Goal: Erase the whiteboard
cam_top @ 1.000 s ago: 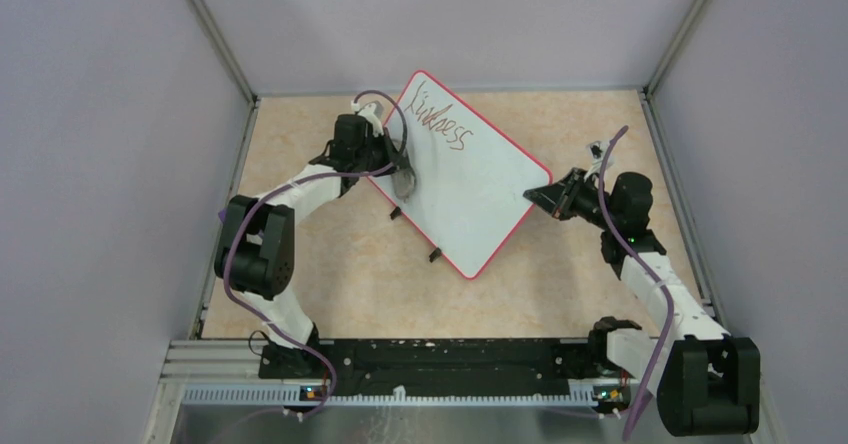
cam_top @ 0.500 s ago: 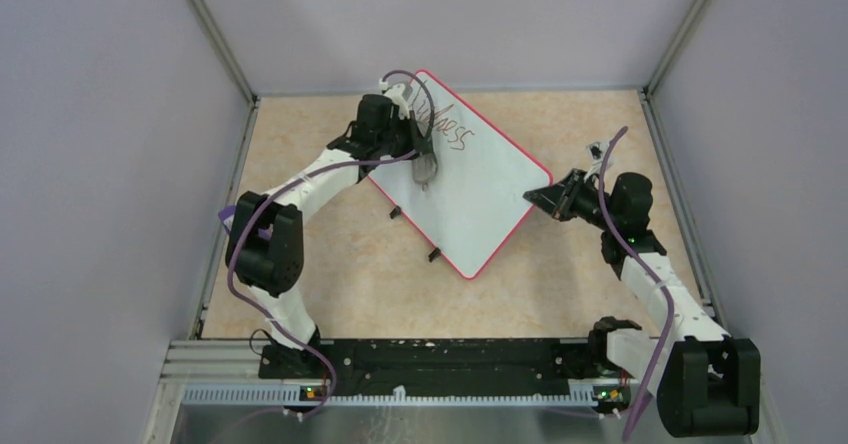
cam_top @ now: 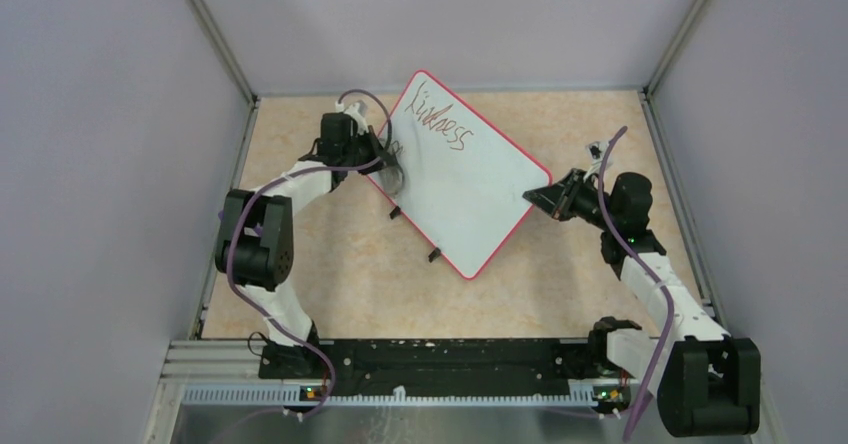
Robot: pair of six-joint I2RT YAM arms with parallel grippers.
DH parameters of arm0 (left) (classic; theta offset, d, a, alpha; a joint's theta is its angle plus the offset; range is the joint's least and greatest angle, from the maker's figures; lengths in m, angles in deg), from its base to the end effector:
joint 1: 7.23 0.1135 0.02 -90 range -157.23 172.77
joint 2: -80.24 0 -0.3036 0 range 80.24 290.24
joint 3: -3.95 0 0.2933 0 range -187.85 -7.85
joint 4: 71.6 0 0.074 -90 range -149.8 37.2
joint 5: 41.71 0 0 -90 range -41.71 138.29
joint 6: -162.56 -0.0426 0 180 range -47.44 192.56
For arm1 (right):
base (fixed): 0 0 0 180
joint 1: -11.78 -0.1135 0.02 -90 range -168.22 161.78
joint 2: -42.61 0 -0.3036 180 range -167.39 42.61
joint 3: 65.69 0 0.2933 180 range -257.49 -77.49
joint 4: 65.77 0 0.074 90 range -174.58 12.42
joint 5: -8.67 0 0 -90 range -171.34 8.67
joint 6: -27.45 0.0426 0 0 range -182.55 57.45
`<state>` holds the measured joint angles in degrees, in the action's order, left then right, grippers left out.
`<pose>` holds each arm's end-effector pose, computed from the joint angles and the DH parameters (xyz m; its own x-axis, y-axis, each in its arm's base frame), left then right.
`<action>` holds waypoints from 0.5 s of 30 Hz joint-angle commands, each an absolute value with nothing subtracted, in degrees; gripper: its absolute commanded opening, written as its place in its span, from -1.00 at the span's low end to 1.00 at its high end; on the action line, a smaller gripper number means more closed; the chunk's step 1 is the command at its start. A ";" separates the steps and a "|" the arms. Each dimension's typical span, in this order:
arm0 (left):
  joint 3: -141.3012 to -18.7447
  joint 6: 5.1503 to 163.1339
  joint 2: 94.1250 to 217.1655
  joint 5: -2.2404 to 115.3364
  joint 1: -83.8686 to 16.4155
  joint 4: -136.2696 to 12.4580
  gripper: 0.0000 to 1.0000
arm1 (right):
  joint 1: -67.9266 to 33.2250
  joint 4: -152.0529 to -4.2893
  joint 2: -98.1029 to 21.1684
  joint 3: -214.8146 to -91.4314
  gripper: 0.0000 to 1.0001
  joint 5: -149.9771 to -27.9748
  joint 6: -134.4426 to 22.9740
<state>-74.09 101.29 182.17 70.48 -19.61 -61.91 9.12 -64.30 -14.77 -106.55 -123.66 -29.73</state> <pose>0.4316 -0.1112 0.2290 -0.7169 -0.2983 -0.6301 0.1839 0.7909 -0.5836 0.2378 0.0398 0.2584 -0.5887 0.3738 -0.7168 -0.4342 0.6018 0.6704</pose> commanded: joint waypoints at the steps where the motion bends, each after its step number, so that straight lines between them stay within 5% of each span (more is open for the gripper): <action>1: -74.28 101.03 185.20 70.09 -18.62 -60.58 -1.00 | 6.64 -71.66 -16.83 -105.39 -1.00 -125.73 -35.46; 15: -91.90 98.53 184.72 67.20 -26.82 -54.75 -1.00 | 6.66 -72.83 -16.36 -105.63 -1.00 -125.26 -35.83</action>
<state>-86.27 99.30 184.79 65.17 -23.96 -51.09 8.95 -65.00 -14.75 -106.57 -123.68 -29.77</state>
